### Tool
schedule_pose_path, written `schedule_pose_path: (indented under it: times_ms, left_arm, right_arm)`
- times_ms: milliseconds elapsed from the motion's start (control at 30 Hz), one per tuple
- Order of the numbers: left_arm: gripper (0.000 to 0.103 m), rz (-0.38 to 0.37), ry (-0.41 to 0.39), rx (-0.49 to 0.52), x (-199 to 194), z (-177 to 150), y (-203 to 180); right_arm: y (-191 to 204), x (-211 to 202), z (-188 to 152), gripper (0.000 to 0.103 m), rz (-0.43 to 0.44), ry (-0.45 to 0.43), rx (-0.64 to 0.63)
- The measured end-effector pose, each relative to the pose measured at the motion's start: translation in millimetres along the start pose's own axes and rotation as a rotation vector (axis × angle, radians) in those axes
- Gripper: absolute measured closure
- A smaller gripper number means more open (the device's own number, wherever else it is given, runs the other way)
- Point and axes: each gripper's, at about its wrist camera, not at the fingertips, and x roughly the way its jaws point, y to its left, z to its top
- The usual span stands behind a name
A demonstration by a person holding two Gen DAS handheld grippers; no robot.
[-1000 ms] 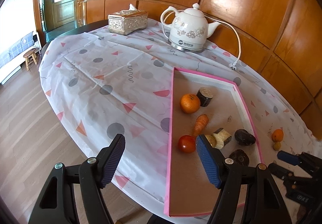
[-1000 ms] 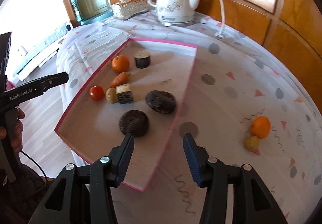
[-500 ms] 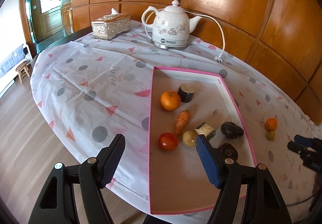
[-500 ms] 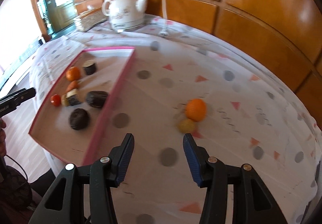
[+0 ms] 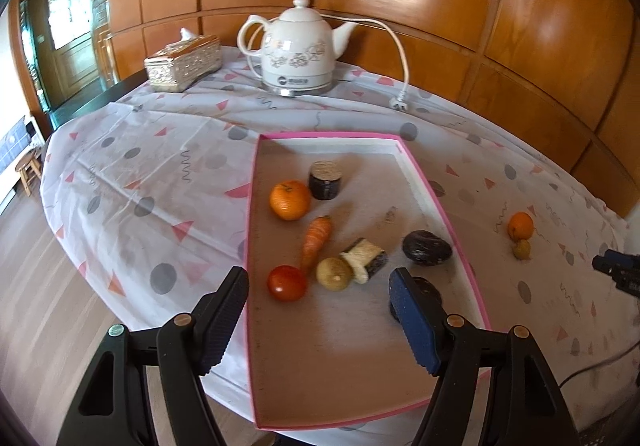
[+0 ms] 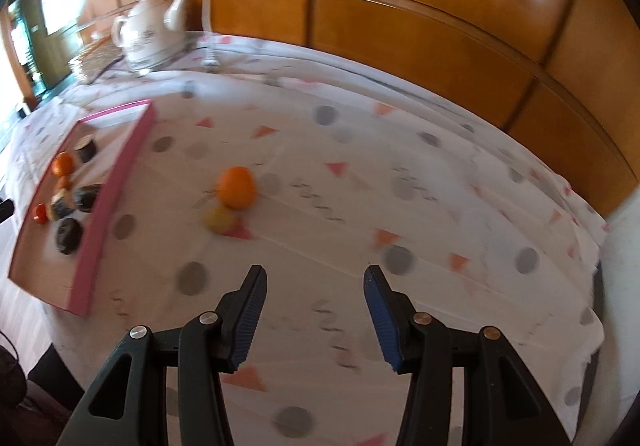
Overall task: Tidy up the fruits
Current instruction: 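Move the left tool to the small yellow potato beside the mandarin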
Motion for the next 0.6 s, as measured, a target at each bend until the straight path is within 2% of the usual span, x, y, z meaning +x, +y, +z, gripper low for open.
schedule_pose_path:
  times_ms: [333, 500, 600]
  left_arm:
    - [0.030, -0.041, 0.002, 0.096, 4, 3, -37]
    - [0.030, -0.058, 0.005, 0.138, 6, 6, -55]
    - [0.030, -0.069, 0.003, 0.166, 6, 8, -67]
  right_arm:
    - [-90, -4, -18, 0.052, -0.173, 0.032, 0.167]
    - [-148, -3, -40, 0.052, -0.257, 0.057, 0.359]
    - [-176, -1, -50, 0.052, -0.276, 0.065, 0.487]
